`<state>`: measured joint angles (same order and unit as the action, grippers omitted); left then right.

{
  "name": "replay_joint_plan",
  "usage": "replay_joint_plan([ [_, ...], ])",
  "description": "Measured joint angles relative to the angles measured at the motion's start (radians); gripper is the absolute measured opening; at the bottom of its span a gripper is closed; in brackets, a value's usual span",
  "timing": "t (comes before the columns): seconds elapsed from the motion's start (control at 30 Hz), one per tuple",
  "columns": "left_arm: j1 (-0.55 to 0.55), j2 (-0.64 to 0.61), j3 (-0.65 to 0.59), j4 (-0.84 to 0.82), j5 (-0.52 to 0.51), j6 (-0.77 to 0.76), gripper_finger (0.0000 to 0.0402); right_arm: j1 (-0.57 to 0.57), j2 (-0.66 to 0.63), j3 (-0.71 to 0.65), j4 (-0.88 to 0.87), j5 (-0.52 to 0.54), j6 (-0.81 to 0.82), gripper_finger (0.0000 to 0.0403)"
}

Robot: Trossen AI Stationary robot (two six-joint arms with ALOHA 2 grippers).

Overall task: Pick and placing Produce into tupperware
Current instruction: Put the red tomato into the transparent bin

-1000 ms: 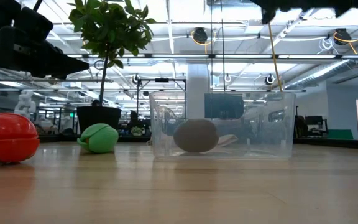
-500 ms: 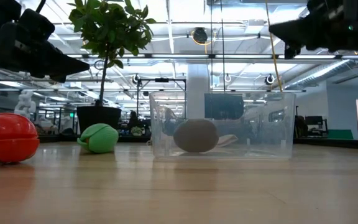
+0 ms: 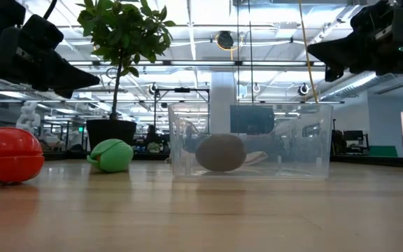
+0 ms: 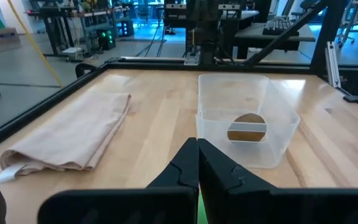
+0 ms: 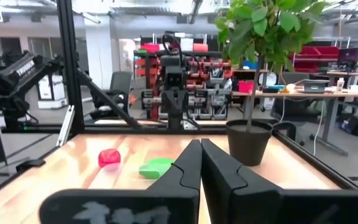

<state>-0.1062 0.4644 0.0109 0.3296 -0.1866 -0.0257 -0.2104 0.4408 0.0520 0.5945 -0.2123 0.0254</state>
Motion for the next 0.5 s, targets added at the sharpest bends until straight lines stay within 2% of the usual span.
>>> replay_joint_plan([
  [0.13,0.0,0.0,0.0,0.002,0.004,0.038,0.0001,0.0,0.0,-0.007,0.0,-0.002,0.016,0.0],
  [0.27,0.0,0.0,0.0,0.014,0.055,0.11,0.0001,0.001,0.0,-0.008,0.0,-0.031,0.016,0.0],
  [0.5,0.0,0.0,0.0,0.042,0.057,0.049,0.0001,0.001,0.0,-0.009,-0.001,-0.032,0.016,0.0],
])
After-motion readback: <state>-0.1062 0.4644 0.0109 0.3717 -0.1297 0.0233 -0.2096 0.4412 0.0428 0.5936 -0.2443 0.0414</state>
